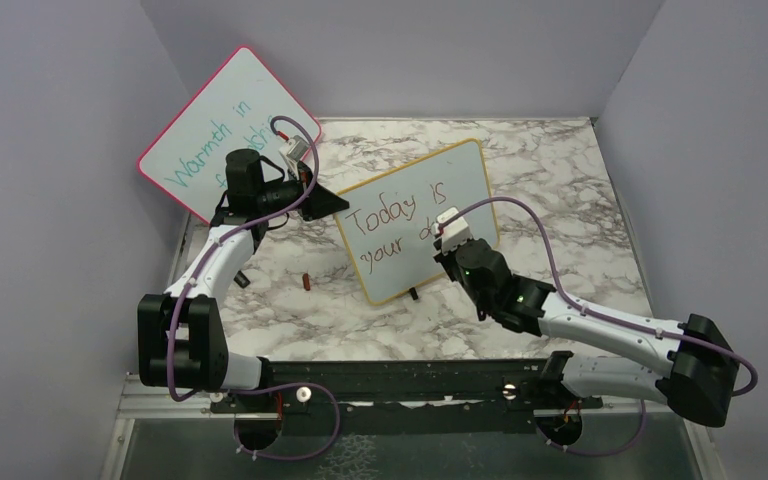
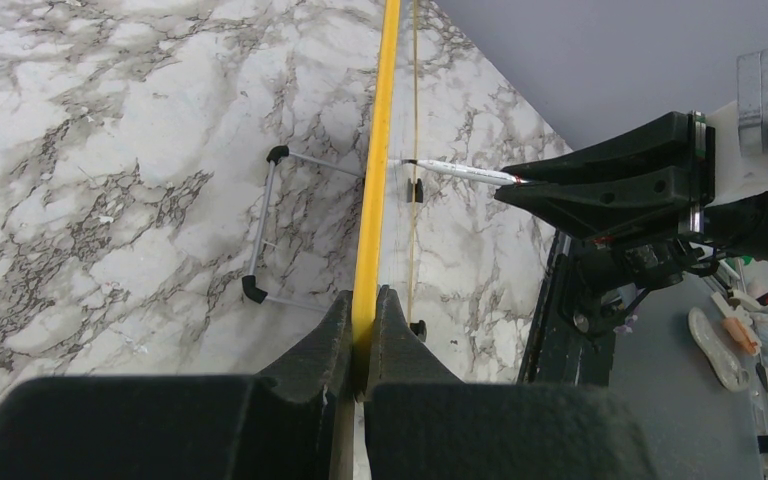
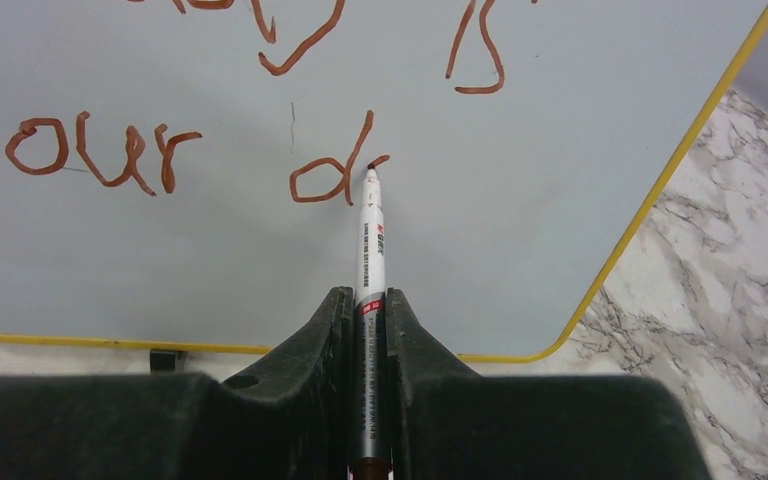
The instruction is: Write a sentence on the whiteboard
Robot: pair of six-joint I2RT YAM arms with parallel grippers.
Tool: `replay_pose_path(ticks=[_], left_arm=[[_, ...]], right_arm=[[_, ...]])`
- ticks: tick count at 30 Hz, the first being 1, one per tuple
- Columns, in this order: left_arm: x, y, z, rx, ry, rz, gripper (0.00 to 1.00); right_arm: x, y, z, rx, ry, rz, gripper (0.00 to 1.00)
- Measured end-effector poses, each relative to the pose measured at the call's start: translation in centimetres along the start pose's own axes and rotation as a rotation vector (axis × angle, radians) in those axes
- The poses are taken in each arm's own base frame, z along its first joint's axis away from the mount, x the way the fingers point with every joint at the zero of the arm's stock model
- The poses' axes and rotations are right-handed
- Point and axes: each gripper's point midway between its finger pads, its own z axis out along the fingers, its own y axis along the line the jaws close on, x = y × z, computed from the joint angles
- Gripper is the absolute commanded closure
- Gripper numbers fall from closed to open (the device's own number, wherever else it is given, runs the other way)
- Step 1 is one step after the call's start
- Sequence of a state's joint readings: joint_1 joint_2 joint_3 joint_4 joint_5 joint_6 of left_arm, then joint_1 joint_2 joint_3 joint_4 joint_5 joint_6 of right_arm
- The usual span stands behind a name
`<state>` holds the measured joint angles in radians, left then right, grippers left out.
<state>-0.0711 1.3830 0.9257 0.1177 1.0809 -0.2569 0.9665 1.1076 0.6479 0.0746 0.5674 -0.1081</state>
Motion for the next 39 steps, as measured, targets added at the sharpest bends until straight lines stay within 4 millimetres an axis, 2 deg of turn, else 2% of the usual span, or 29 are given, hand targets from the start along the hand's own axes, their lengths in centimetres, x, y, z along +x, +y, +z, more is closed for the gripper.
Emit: replay_pose_path(ticks=[15,28,39], left_arm=[[0.0,0.0,0.0,0.000,0.000,0.000,1.00],[0.0,0.0,0.0,0.001,0.000,0.000,1.00],[0.0,0.0,0.0,-0.001,0.001,-0.003,1.00]], right_arm=[[1.4,0.0,-0.5,-0.011,0.053,-0.011,1.00],[1.3,-1.5,-0.3,0.063,0.049,0.001,1.00],[0.7,-1.6,0.2,0.068,0.026,-0.009,1.00]])
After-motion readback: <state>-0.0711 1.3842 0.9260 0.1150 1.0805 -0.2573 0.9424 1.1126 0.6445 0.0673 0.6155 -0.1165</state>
